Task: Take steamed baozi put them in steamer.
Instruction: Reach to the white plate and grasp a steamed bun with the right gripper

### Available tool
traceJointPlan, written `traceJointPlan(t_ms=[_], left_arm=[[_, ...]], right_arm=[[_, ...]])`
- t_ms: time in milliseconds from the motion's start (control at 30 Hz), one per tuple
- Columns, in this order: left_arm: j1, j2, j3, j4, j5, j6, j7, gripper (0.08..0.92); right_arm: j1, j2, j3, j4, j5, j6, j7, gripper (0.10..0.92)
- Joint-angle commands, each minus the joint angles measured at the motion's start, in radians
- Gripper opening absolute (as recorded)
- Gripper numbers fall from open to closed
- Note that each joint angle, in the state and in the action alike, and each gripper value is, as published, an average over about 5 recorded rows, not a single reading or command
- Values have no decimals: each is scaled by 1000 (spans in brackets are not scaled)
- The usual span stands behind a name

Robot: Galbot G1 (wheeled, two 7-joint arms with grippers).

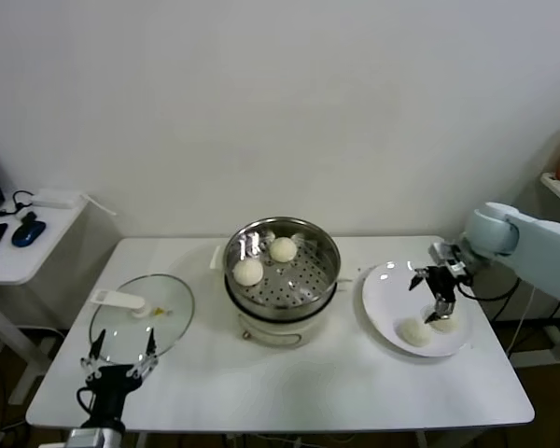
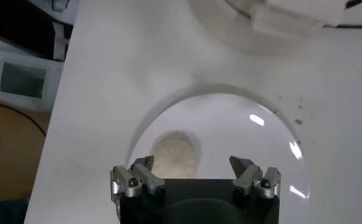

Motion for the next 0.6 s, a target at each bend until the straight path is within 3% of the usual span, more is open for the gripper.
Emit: traceJointPlan(t_ms=[33, 600], left_arm=[[1, 0, 0, -2, -7, 1, 0, 823], [-6, 1, -6, 21, -12, -1, 0, 823]], right_arm=[[-142, -7, 91, -44, -88, 7, 0, 823], [-199, 89, 118, -147, -122, 25, 2, 823]])
